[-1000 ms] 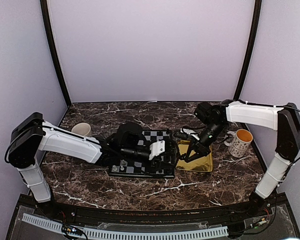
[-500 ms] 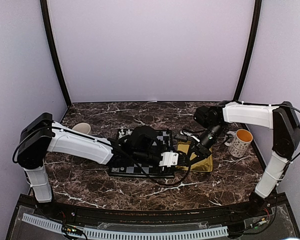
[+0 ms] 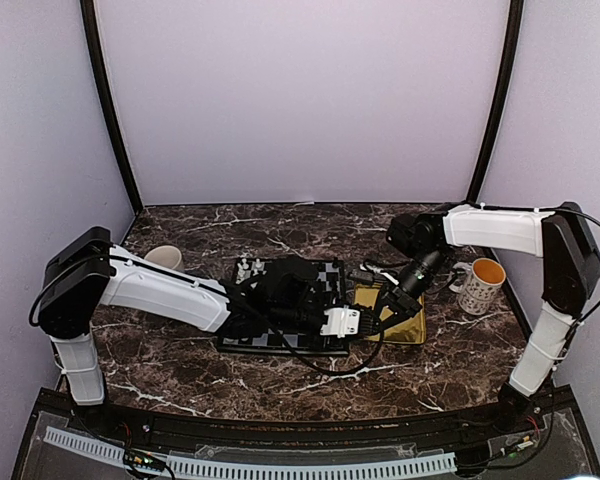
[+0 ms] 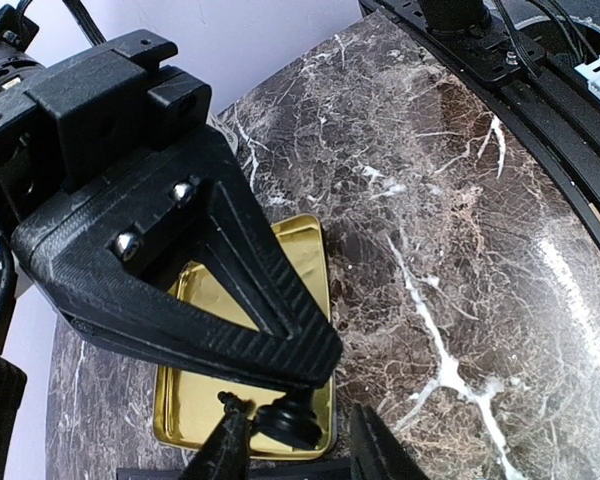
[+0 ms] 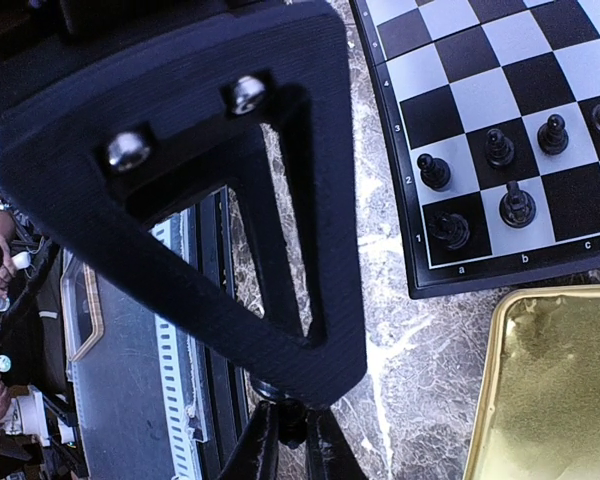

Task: Set up the chess pieces on the board
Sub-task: Pass from the right arm to the left

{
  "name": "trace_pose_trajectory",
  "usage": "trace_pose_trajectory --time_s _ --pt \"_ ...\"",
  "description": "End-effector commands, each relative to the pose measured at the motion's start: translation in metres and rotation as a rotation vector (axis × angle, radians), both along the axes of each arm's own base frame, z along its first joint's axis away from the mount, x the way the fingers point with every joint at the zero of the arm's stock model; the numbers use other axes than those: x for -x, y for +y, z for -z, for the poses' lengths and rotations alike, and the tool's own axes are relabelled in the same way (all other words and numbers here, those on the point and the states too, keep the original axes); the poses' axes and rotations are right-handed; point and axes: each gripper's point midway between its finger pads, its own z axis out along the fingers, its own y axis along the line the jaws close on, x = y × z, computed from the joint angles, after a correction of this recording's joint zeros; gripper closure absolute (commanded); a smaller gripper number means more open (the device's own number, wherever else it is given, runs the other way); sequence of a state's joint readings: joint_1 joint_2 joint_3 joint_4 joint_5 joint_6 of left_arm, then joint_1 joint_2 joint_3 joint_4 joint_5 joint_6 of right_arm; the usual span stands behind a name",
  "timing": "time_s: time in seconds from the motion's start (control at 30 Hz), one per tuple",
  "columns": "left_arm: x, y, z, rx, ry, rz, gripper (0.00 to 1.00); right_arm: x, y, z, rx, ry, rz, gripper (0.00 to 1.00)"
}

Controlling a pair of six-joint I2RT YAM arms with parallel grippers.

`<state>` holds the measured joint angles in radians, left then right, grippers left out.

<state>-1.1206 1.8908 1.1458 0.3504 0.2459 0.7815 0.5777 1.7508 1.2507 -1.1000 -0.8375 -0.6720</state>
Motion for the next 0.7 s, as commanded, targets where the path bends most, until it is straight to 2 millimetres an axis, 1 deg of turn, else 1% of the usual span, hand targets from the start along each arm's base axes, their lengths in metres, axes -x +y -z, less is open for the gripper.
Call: trace_pose_trajectory --time_s 0.0,0.37,0.67 --pt "-0.0036 -0.0095 -0.0147 0.049 -0.021 -0.018 0.64 -0.0035 0.0038 -0.0058 -0.018 0.007 0.007 0.89" --pt "-0.0039 -0.0157 -0.0152 0.064 -0.009 -0.023 0.66 -0.0052 0.0041 -0.0039 -0.008 0.01 0.016 0.89" --pt "-0.0082 -0.0166 -0.0109 0.052 -0.013 -0.046 0.73 -0.0038 0.0043 -0.0051 -0.012 0.015 0.015 0.89"
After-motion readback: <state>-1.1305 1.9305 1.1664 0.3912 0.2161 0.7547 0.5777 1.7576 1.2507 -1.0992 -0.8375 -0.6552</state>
